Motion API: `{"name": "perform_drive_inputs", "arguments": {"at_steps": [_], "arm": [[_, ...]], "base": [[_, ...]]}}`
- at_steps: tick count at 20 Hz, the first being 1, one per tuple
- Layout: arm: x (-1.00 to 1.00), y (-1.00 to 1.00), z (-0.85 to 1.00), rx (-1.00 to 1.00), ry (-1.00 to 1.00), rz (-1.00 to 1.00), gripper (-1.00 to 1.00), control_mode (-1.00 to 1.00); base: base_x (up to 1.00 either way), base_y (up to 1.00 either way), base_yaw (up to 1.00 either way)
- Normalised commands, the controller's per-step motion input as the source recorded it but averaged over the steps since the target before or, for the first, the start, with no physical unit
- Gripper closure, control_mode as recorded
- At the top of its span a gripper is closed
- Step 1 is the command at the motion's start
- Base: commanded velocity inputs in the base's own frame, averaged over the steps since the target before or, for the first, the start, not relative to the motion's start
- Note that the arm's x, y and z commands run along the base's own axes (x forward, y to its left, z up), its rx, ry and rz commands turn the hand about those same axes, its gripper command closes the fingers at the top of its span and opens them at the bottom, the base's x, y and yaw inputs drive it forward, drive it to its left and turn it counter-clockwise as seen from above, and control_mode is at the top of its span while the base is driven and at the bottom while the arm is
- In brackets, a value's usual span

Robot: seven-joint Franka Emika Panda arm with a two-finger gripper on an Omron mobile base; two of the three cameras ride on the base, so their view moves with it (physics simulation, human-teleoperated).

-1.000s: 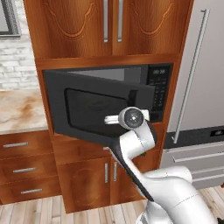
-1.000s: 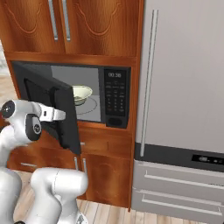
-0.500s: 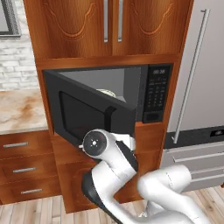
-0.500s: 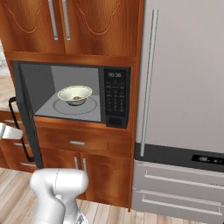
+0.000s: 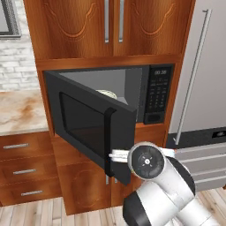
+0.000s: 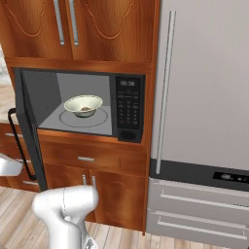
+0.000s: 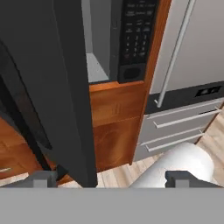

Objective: The microwave is finished heating the shrimp and mushroom. Take the bowl containing the food and place it on the dining counter.

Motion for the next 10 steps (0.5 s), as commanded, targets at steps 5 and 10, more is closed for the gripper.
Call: {"name": "perform_drive_inputs", "arguments": {"at_steps": [5, 10], "arm": [[0.02, -1.00, 0.38, 0.32, -0.07, 0.29, -1.00, -1.00], [0.49, -0.83, -0.05, 0.38, 0.00, 0.40, -1.00, -1.00]], "base": [[0.00, 0.00, 0.00], [0.00, 0.00, 0.00]]}}
